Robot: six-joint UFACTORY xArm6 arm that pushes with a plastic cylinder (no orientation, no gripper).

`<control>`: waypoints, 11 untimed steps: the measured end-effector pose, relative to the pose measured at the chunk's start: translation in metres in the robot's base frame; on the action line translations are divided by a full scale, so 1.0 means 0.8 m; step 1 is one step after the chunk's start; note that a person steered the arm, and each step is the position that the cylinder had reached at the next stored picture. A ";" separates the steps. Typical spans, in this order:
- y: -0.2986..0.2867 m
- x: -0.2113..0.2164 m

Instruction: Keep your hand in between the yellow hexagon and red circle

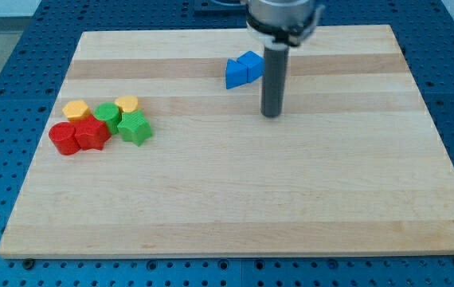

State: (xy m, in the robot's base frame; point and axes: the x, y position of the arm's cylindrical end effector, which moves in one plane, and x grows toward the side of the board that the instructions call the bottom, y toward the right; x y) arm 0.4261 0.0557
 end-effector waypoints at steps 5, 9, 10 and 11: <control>-0.451 0.161; -0.450 0.092; -0.450 0.063; -0.449 0.042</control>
